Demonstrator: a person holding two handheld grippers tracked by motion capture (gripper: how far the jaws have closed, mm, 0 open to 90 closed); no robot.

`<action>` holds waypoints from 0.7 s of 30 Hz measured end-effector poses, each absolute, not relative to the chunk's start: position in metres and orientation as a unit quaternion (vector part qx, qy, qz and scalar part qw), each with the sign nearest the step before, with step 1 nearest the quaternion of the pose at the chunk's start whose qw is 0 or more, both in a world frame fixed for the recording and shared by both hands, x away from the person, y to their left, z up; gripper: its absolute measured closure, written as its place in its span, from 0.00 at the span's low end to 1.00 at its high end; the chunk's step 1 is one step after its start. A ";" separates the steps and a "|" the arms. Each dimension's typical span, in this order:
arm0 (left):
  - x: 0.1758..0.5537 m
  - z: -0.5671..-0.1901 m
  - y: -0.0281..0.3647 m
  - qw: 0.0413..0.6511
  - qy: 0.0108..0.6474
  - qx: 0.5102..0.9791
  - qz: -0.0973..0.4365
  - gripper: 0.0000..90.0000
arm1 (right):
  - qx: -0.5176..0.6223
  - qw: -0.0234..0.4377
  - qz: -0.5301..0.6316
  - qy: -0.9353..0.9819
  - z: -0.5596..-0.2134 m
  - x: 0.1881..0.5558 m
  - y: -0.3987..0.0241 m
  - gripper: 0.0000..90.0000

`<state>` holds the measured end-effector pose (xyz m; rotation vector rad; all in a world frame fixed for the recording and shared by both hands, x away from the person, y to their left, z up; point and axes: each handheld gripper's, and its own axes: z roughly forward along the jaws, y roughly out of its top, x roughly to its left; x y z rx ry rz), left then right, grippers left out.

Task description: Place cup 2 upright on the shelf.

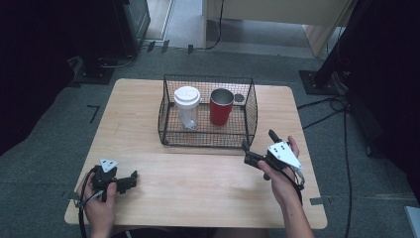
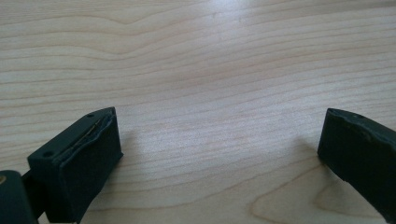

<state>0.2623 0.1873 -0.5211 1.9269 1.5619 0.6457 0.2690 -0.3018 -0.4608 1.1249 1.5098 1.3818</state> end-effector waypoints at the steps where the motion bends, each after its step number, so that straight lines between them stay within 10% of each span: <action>1: 0.262 -0.521 0.187 0.285 0.584 0.721 0.242 0.00 | 0.447 0.393 0.543 0.592 -0.462 0.267 -0.306 0.02; 21: 0.262 -0.521 0.187 0.285 0.584 0.721 0.241 0.00 | 0.521 0.402 0.466 0.591 -0.514 0.219 -0.391 0.02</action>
